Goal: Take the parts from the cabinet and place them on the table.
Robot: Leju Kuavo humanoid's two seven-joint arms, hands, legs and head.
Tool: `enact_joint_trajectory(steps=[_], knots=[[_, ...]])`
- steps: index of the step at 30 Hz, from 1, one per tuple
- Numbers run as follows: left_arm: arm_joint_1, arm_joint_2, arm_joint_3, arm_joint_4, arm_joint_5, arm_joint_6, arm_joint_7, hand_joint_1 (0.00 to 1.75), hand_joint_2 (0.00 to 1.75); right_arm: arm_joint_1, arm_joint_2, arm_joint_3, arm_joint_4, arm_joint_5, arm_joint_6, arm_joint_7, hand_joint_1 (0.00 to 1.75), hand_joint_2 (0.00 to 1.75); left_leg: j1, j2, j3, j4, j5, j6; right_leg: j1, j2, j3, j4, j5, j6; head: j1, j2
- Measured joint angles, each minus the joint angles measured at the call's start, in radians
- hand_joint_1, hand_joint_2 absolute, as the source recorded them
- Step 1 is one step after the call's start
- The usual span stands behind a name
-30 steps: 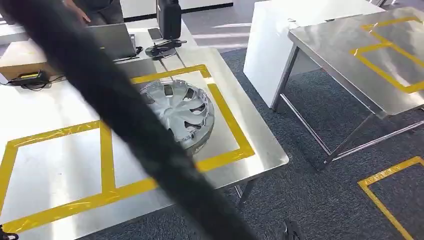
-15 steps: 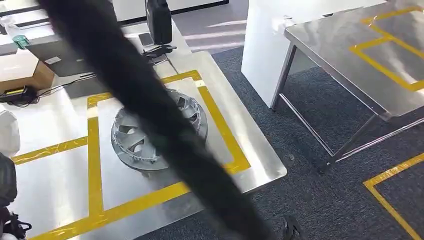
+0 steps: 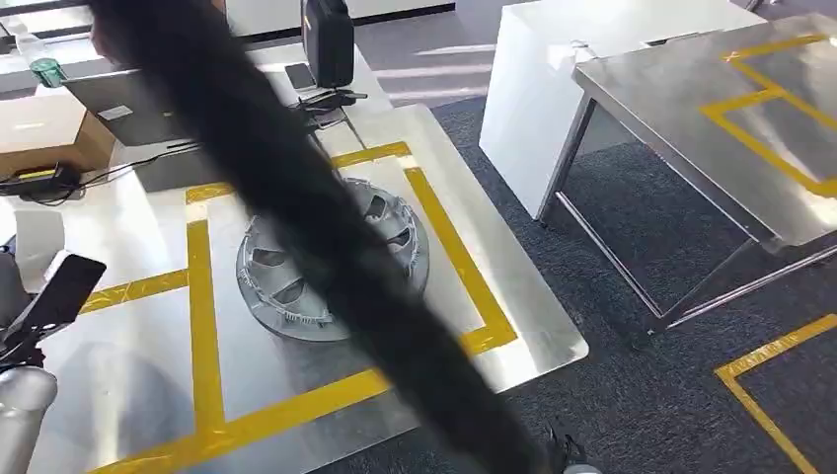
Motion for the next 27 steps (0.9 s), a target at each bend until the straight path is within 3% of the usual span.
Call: enact_joint_trajectory(steps=[3, 6, 19, 20, 25, 26, 27], knots=[[-0.010, 0.016, -0.034, 0.073, -0.019, -0.024, 0.069, 1.75, 1.75, -0.002, 0.000, 0.000, 0.000, 0.000, -0.001, 0.007, 0.00, 0.00, 0.000, 0.004, 0.001, 0.000, 0.000, 0.000, 0.000, 0.001, -0.001, -0.001, 0.001, 0.002, 0.000, 0.000], [-0.010, 0.030, -0.053, 0.122, -0.021, -0.029, 0.089, 1.75, 1.75, -0.002, 0.000, 0.000, 0.000, 0.000, -0.003, 0.018, 0.00, 0.00, 0.000, 0.003, 0.002, -0.001, 0.000, 0.000, 0.000, 0.001, 0.000, -0.001, 0.001, 0.004, 0.000, 0.000], [-0.009, 0.026, -0.057, 0.189, 0.026, 0.017, -0.009, 1.75, 1.75, -0.004, 0.000, 0.018, 0.000, 0.021, -0.004, 0.022, 0.00, 0.00, 0.001, 0.003, 0.006, -0.008, 0.001, -0.001, 0.000, 0.001, 0.000, -0.001, 0.000, 0.003, 0.000, 0.000], [-0.009, 0.022, -0.057, 0.190, 0.026, 0.021, -0.020, 0.00, 1.75, -0.004, 0.000, 0.018, 0.000, 0.021, -0.006, 0.024, 0.00, 0.00, 0.001, 0.003, 0.006, -0.008, 0.001, -0.001, 0.000, 0.001, 0.000, -0.001, 0.000, 0.003, 0.000, 0.000], [-0.009, -0.013, -0.057, 0.190, 0.018, 0.062, -0.073, 0.00, 1.75, -0.005, 0.000, 0.018, 0.000, 0.022, -0.012, 0.032, 0.00, 0.00, 0.001, 0.003, 0.007, -0.008, 0.001, -0.001, 0.001, 0.000, 0.001, -0.001, 0.000, 0.002, 0.000, 0.000], [-0.009, -0.021, -0.057, 0.190, 0.016, 0.062, -0.080, 0.00, 0.00, -0.005, 0.000, 0.018, 0.000, 0.021, -0.012, 0.033, 0.00, 0.00, 0.000, 0.003, 0.007, -0.008, 0.001, -0.001, 0.000, 0.000, 0.001, -0.001, 0.000, 0.002, 0.000, 0.000], [-0.010, -0.028, -0.057, 0.190, 0.015, 0.061, -0.083, 0.00, 0.00, -0.005, 0.000, 0.018, 0.000, 0.021, -0.012, 0.034, 0.00, 0.00, 0.000, 0.003, 0.007, -0.008, 0.001, -0.001, 0.000, 0.000, 0.001, -0.001, 0.000, 0.002, 0.000, 0.000]])
